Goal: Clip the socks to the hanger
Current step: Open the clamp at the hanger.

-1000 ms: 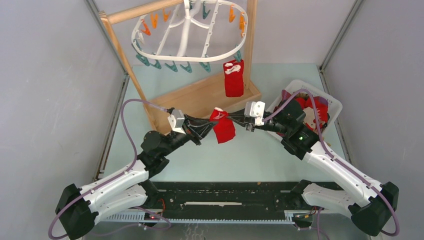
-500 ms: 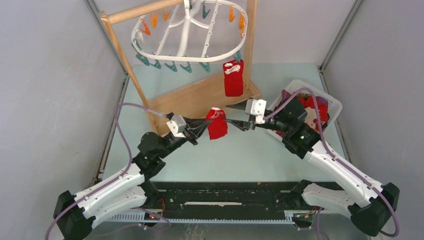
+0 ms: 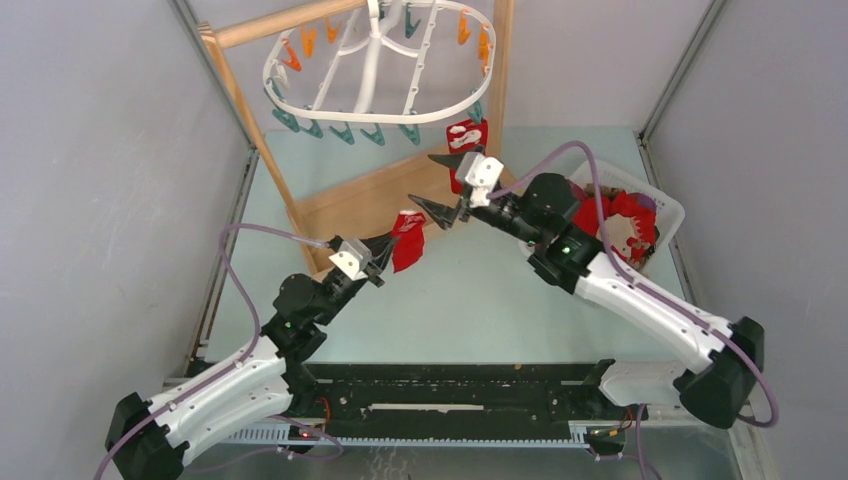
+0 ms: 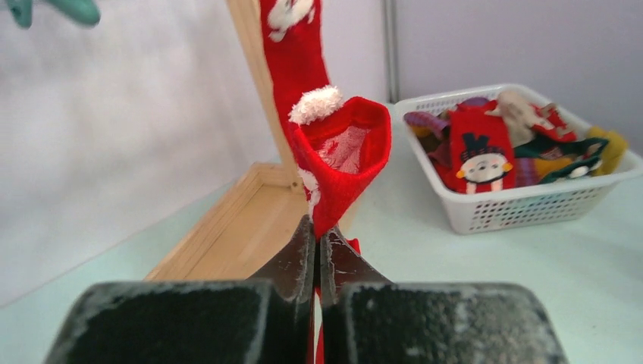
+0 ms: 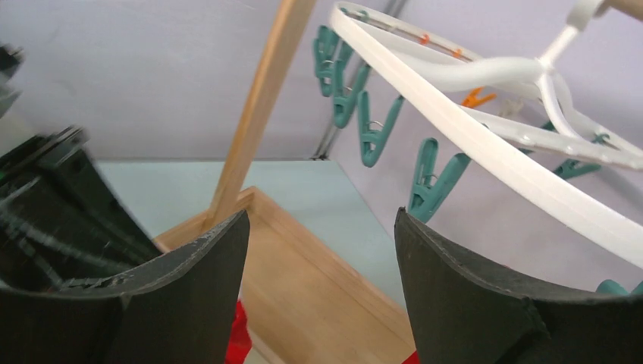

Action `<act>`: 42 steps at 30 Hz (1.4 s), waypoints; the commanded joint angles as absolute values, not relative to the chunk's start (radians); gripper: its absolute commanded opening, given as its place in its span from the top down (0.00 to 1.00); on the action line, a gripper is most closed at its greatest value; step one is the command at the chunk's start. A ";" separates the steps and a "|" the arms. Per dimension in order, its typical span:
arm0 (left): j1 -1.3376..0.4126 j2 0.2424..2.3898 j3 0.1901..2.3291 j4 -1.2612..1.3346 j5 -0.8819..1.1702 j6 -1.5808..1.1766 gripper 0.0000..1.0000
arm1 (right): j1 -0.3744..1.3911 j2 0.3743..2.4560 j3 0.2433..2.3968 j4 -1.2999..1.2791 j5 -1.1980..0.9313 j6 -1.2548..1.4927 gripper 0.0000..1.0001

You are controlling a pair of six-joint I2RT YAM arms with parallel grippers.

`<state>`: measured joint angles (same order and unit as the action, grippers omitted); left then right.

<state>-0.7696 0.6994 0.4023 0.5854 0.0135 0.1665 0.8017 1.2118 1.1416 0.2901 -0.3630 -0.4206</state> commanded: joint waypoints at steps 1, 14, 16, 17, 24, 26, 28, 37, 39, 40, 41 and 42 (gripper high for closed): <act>-0.736 0.684 0.347 0.672 -0.063 0.198 1.00 | 0.836 1.284 1.208 0.429 -0.127 -0.341 0.22; -0.689 0.656 0.283 0.717 -0.101 0.184 1.00 | 0.905 1.484 1.322 0.588 0.222 -0.392 0.21; -0.686 0.657 0.283 0.721 -0.101 0.185 1.00 | 0.905 1.515 1.361 0.577 0.252 -0.401 0.21; -0.684 0.659 0.281 0.725 -0.101 0.186 1.00 | 0.905 1.529 1.379 0.573 0.273 -0.402 0.21; -0.672 0.662 0.272 0.749 -0.097 0.183 1.00 | 0.901 1.587 1.434 0.575 0.300 -0.406 0.25; -0.669 0.664 0.271 0.755 -0.096 0.180 1.00 | 0.898 1.602 1.448 0.575 0.311 -0.404 0.25; -0.667 0.670 0.270 0.762 -0.094 0.178 1.00 | 0.895 1.609 1.453 0.581 0.318 -0.404 0.27; -0.663 0.695 0.277 0.794 -0.086 0.164 1.00 | 0.869 1.614 1.446 0.619 0.309 -0.375 0.36; -0.662 0.700 0.278 0.796 -0.082 0.161 1.00 | 0.865 1.612 1.444 0.623 0.303 -0.368 0.37; -0.662 0.702 0.278 0.797 -0.080 0.160 1.00 | 0.864 1.613 1.444 0.624 0.301 -0.364 0.37; -0.662 0.703 0.278 0.798 -0.079 0.160 1.00 | 0.863 1.612 1.442 0.624 0.299 -0.359 0.38; -0.662 0.704 0.278 0.798 -0.078 0.157 1.00 | 0.861 1.613 1.442 0.625 0.297 -0.354 0.38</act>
